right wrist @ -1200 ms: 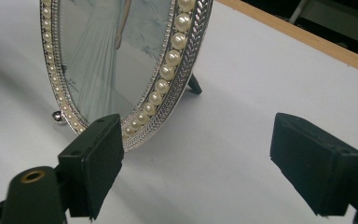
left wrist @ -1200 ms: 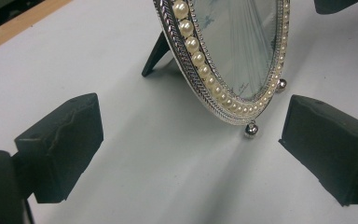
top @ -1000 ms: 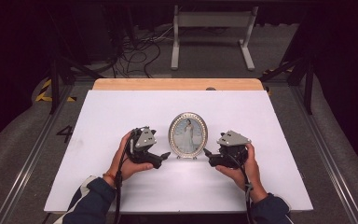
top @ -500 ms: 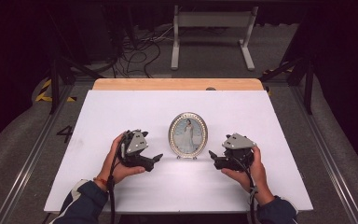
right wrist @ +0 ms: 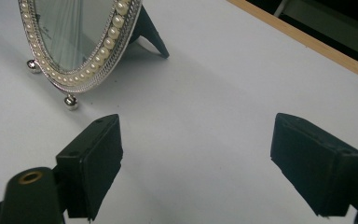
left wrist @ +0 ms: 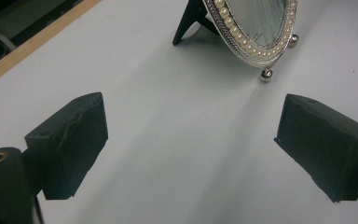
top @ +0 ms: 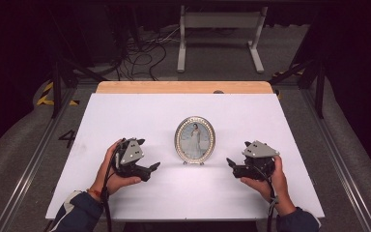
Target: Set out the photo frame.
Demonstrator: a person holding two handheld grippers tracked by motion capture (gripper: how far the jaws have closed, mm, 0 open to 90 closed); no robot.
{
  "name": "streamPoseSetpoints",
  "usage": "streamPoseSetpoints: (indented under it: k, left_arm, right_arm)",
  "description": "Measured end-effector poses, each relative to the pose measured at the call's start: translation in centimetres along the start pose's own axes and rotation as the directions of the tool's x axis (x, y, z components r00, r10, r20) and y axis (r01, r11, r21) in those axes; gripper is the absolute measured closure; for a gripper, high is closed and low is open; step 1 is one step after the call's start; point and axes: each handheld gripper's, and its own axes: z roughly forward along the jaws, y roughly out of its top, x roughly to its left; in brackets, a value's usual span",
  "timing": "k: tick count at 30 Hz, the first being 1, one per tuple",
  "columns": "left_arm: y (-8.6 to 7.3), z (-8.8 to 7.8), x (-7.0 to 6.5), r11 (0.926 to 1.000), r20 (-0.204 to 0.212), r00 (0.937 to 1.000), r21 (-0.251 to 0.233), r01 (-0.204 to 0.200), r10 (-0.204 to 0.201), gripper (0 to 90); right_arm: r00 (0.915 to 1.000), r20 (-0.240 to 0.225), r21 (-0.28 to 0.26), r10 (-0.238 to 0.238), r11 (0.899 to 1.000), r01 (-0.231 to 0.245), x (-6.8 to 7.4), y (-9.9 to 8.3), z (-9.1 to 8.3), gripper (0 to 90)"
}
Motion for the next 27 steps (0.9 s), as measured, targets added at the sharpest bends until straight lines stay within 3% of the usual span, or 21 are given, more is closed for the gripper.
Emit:
streamPoseSetpoints:
  k: [10, 27]
  left_arm:
    - [-1.2, -1.1, 0.0, 0.9999, -0.003, 1.0, 0.006, -0.009, 0.009, 8.9]
    - [-4.7, -3.6, 1.2, 0.9986, -0.029, 0.9987, 0.028, 0.044, -0.043, 9.0]
  right_arm:
    - [0.9999, 0.014, 0.005, 0.003, 1.0, -0.003, -1.1, -1.5, -1.0, 16.4]
    - [0.998, 0.052, 0.015, 0.035, 0.999, -0.036, -3.0, -4.3, -2.6, 15.5]
